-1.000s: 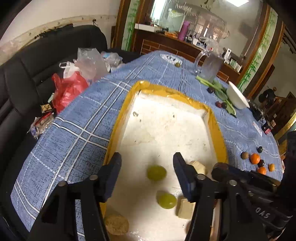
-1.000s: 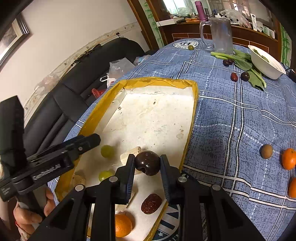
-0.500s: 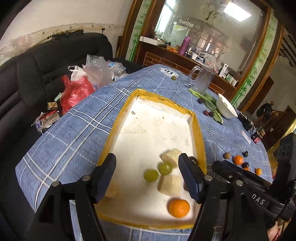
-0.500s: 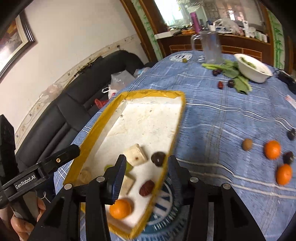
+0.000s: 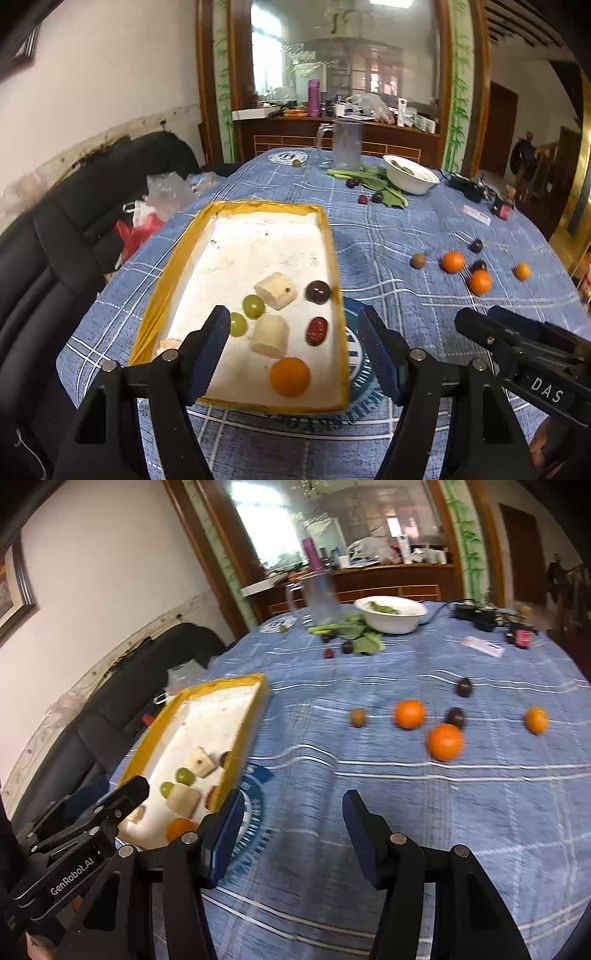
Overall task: Organize fruits
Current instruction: 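Move both open tools back from the tray toward the oranges, then grasp an orange with the left tool while the right tool grasps another orange, then carry both oranges over the tray and open both tools, then move both open tools back from the tray toward the remaining fruits, then grasp a dark plum with the left tool while the right tool grasps an orange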
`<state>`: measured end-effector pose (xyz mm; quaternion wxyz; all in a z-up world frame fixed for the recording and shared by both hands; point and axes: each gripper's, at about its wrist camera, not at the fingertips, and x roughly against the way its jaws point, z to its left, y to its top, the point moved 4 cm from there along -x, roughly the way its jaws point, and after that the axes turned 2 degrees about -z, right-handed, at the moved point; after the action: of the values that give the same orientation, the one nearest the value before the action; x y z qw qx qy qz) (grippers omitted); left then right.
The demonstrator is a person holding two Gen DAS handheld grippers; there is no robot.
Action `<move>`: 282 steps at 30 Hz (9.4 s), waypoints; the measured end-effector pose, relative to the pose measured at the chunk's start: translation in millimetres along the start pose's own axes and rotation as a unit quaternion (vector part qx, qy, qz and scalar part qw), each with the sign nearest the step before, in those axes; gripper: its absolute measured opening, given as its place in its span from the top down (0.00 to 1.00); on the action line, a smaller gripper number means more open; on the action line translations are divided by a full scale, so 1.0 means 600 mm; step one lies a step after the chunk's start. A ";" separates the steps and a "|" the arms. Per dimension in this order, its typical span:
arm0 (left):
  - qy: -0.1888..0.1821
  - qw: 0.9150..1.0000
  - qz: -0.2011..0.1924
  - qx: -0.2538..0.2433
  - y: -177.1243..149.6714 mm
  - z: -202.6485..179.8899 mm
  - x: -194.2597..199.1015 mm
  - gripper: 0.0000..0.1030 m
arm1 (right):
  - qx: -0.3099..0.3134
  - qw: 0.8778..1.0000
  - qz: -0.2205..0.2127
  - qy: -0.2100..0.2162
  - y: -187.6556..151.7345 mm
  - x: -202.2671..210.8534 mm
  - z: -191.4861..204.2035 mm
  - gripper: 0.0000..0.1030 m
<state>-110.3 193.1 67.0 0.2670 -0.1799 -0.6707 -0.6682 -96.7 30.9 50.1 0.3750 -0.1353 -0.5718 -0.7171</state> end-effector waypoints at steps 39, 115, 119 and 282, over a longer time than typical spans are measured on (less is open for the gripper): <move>-0.046 0.997 0.063 -0.017 -0.028 -0.080 -0.043 0.26 | -0.056 0.993 0.001 -0.108 0.003 0.056 -0.229 0.38; -0.132 0.983 0.066 0.106 0.046 -0.019 -0.130 0.67 | 0.075 0.997 0.004 -0.012 0.065 -0.093 -0.131 0.62; -0.081 0.981 0.067 0.160 0.026 0.085 -0.122 0.66 | 0.088 0.996 0.015 0.023 0.057 -0.090 -0.069 0.62; -0.228 0.959 0.105 -0.133 0.042 -0.431 -0.283 0.77 | -0.080 0.983 0.020 -0.164 0.106 -0.072 -0.431 0.67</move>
<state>69.7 -42.8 -24.0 0.1494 -0.4313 -0.5958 -0.6608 37.4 -195.0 -11.4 0.2785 -0.2917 -0.5632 -0.7212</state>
